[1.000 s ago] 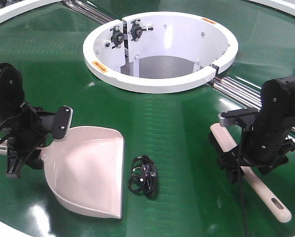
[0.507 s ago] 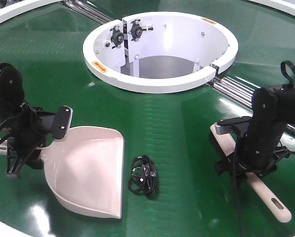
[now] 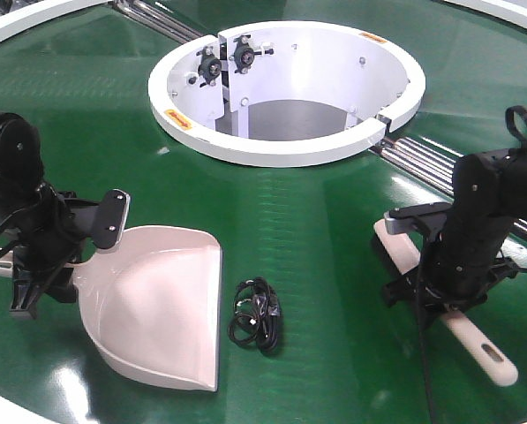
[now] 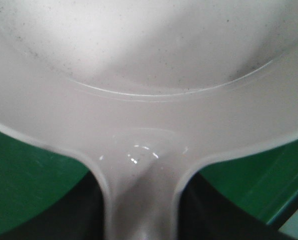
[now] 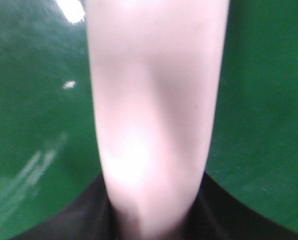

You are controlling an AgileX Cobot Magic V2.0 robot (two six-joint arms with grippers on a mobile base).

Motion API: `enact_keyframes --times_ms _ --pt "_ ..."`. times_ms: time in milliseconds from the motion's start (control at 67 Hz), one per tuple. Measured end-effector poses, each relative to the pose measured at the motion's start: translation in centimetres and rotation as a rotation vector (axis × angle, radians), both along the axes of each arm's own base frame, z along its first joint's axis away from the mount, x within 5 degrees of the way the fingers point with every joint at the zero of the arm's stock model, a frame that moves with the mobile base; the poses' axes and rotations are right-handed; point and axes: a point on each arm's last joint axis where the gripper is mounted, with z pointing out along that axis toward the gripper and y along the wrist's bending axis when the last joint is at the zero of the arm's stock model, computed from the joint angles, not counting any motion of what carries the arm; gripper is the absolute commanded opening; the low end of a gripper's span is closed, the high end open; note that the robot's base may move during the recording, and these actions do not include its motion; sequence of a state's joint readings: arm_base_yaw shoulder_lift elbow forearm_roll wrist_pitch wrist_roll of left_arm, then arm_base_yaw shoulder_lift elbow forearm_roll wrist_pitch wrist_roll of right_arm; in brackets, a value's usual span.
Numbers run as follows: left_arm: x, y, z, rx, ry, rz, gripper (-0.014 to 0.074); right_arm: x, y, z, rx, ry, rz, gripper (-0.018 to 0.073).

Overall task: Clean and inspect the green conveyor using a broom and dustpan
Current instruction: 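Lower the right gripper and grasp the pink brush handle, then sweep the black cable into the dustpan with the held brush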

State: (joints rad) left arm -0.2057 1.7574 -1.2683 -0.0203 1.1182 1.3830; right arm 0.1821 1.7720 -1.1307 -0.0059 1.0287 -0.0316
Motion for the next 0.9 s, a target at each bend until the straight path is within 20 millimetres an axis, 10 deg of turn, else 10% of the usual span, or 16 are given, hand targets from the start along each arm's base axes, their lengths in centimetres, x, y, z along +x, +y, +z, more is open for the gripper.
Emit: enact_keyframes --times_ms 418,896 --pt "0.0 0.0 0.0 0.000 0.000 0.000 -0.0006 -1.9 0.5 5.2 0.036 -0.150 -0.062 -0.0005" --pt "0.0 0.0 0.0 0.000 0.000 0.000 -0.0006 -5.5 9.3 4.6 0.063 -0.076 0.000 -0.0005"
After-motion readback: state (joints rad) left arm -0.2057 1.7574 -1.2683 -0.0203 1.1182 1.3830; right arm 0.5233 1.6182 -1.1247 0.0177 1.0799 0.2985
